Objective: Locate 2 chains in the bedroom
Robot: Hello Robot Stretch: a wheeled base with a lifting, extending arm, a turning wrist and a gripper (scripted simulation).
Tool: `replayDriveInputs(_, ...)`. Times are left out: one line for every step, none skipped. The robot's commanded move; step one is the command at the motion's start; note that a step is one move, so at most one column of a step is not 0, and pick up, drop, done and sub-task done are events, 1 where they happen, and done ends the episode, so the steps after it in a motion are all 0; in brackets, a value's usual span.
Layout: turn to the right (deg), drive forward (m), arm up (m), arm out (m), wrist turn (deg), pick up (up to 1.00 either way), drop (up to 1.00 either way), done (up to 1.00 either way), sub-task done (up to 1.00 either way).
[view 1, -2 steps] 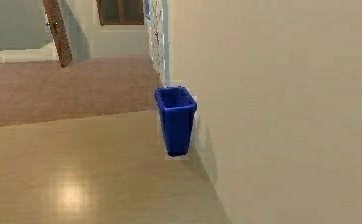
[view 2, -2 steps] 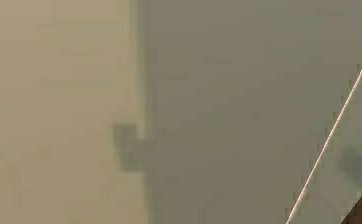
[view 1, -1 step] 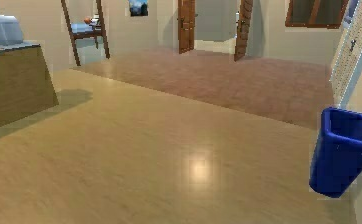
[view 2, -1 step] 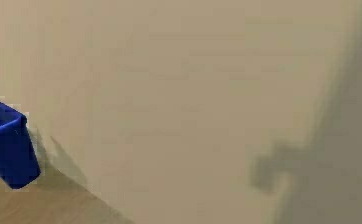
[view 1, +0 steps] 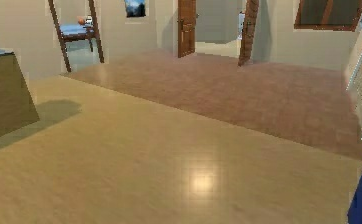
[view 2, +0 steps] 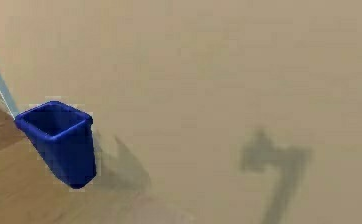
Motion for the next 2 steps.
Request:
replayDriveInputs(-45.0, 0.00, 0.00, 0.00, 0.0, 0.00, 0.00, 0.00, 0.00)
replayDriveInputs(-12.0, 0.00, 0.00, 0.00, 0.0, 0.00, 0.00, 0.00, 0.00)
